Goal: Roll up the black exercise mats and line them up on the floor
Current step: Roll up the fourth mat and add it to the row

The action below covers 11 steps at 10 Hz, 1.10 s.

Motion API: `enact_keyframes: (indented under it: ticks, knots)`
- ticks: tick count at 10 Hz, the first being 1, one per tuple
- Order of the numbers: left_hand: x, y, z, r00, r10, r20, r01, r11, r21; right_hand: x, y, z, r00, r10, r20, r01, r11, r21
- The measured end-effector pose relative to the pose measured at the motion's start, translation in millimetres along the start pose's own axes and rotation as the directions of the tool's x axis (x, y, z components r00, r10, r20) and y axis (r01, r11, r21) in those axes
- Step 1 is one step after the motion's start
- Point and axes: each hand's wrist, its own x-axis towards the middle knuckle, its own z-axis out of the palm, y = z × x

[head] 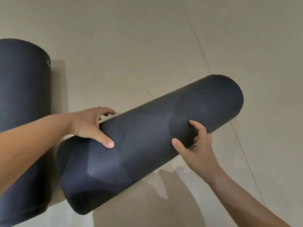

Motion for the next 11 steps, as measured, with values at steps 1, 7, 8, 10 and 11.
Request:
enact_keyframes:
  ticks: [1,7,8,10,11]
  knots:
    - [-4.1,-5.8,8.6,1.000,-0.014,0.016,0.015,0.995,-0.094,-12.7,6.8,23.6,0.978,0.199,0.062,-0.207,0.963,0.173]
    - [-55.6,33.1,134.0,0.945,-0.303,-0.119,0.129,0.684,-0.718,52.6,-15.1,25.1,0.908,0.148,0.392,-0.295,0.890,0.347]
    - [-55.7,31.5,133.9,0.953,-0.284,-0.107,0.122,0.681,-0.722,24.4,4.2,23.3,0.860,0.175,0.480,-0.358,0.876,0.323]
    - [-62.2,22.3,137.2,0.942,-0.307,-0.133,0.085,0.602,-0.794,21.7,4.5,44.1,0.891,0.099,0.444,-0.299,0.862,0.408]
    - [-66.3,18.0,139.6,0.934,-0.329,-0.142,0.068,0.553,-0.830,34.1,-7.9,49.5,0.875,0.091,0.475,-0.299,0.873,0.384]
